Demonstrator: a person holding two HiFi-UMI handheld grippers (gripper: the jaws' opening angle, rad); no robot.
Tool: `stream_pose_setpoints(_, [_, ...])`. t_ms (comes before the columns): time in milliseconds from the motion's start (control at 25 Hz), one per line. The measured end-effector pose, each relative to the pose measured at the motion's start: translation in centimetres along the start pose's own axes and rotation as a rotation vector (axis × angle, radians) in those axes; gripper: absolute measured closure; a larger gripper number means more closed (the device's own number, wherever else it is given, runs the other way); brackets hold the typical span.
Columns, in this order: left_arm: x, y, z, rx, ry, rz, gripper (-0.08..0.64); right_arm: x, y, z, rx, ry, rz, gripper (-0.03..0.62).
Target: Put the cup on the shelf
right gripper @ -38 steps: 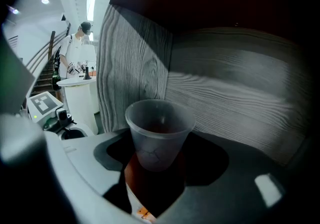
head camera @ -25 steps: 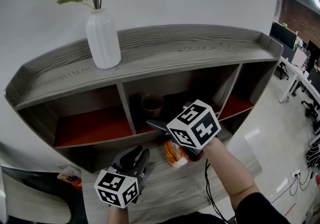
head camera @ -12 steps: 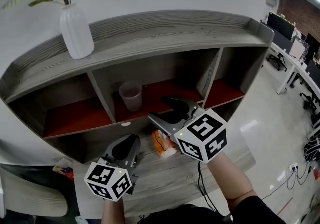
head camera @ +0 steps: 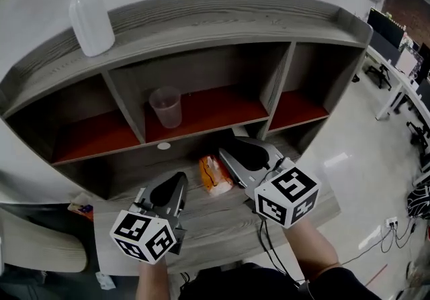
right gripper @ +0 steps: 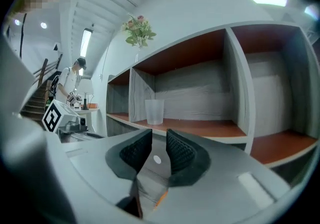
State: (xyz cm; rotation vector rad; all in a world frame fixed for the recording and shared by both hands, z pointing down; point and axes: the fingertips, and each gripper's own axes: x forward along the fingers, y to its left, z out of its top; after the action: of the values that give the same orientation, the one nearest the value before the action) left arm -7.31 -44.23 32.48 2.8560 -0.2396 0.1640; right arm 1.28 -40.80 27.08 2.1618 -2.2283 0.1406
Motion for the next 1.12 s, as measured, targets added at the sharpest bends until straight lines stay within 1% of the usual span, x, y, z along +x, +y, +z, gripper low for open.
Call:
stream_pose_setpoints(120, [-0.5,0.2,-0.6,-0.033,-0.005,0.014,0.566,-0.7,-0.1,-1.7,0.054,0.005,-0.012,0.531])
stream_pose_setpoints(280, [-1.4,1.0,-1.8,-0.045,0.001,0.053,0.565,-1.5,0.2,-3.6,0.093,0.009,-0.028,0.592])
stream_pose_setpoints(400, [-2.1,1.3,-3.0,-0.059,0.001,0.086,0.566,-2.1,0.6,-5.2,0.114,0.032,-0.026,0.592])
stream_pose_setpoints(560, [-2.8,1.3,-4.2,-0.06,-0.006,0.129,0.565,-2.7,0.6,-7.8,0.109,0.095,-0.048,0.592])
stream_pose_setpoints(680, [-3.1,0.9,-5.8,-0.053,0.026,0.137,0.565,-3.2,1.1,-9.8,0.129,0.134,-0.045,0.592])
stream_pose_setpoints(800, [-3.5,0.6,-7.2,-0.066,0.049,0.147,0.565,-3.8,1.7,-11.3,0.149,0.156,-0.045,0.592])
stream_pose_setpoints(960, [-4.1,0.6,-8.0,-0.074,0.042,0.17,0.565,-4.3,2.1,-12.6,0.166,0.169,-0.054,0.592])
stream_pose_setpoints(1120, [-4.3,0.5,-8.6,-0.077,0.051,0.174,0.565,-4.5,2.4,-13.5,0.179,0.177,-0.062,0.592])
